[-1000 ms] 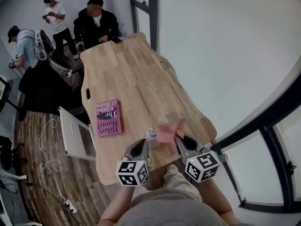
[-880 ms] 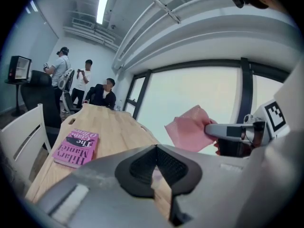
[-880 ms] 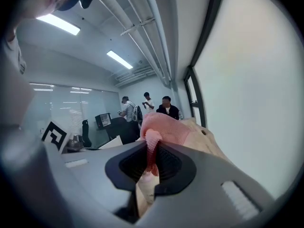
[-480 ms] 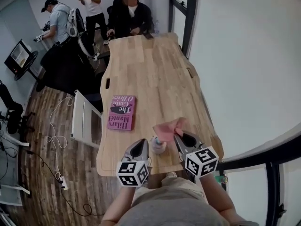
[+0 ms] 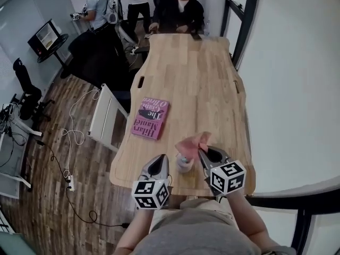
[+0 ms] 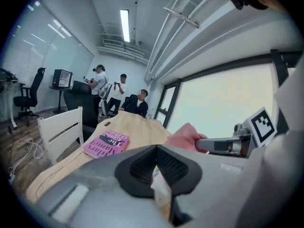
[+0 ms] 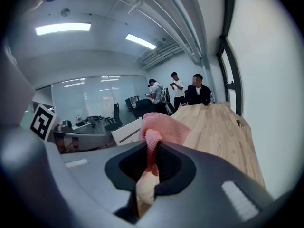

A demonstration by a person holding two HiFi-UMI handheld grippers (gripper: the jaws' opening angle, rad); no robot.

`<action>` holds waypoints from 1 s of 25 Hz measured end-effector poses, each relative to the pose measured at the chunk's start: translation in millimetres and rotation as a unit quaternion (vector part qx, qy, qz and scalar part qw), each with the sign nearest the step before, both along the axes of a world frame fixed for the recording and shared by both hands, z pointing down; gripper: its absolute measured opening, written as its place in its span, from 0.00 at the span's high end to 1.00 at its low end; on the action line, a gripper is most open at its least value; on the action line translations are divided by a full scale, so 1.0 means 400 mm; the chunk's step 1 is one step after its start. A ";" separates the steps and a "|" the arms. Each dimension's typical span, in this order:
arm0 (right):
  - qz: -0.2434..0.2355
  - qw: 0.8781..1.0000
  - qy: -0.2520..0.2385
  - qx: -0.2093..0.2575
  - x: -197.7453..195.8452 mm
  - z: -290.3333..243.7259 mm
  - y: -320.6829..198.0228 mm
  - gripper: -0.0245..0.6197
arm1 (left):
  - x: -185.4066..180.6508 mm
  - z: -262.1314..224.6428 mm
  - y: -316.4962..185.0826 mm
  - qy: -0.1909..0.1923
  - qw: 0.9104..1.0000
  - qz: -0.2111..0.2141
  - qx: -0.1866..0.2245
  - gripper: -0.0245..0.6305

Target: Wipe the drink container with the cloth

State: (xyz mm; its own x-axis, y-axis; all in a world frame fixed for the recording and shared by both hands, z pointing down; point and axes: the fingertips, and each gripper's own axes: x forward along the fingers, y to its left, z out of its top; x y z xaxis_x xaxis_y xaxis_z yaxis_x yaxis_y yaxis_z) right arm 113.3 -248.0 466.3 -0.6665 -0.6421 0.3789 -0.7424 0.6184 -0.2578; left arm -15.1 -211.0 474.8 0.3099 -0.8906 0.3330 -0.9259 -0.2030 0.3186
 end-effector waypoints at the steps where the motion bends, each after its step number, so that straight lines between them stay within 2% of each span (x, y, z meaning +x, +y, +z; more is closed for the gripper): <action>1: -0.006 1.000 0.002 -0.004 -0.003 0.012 -0.003 0.92 | -0.003 0.004 0.003 0.000 1.000 -0.007 -0.001 0.96; 11: -0.067 0.996 0.045 -0.024 -0.022 0.115 -0.010 0.92 | -0.016 0.030 0.033 0.002 0.998 -0.067 -0.008 0.96; 25: -0.131 0.987 0.085 -0.049 -0.040 0.244 -0.011 0.92 | -0.013 0.081 0.042 0.001 0.994 -0.103 -0.023 0.96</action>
State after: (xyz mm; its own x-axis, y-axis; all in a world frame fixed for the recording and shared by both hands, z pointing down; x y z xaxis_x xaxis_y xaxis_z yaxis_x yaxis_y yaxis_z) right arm 97.1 -252.4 564.1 -0.7264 -0.4110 0.5509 -0.5978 0.7733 -0.2113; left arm -20.3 -194.2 507.2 0.1230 -0.9191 0.3744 -0.9455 0.0062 0.3256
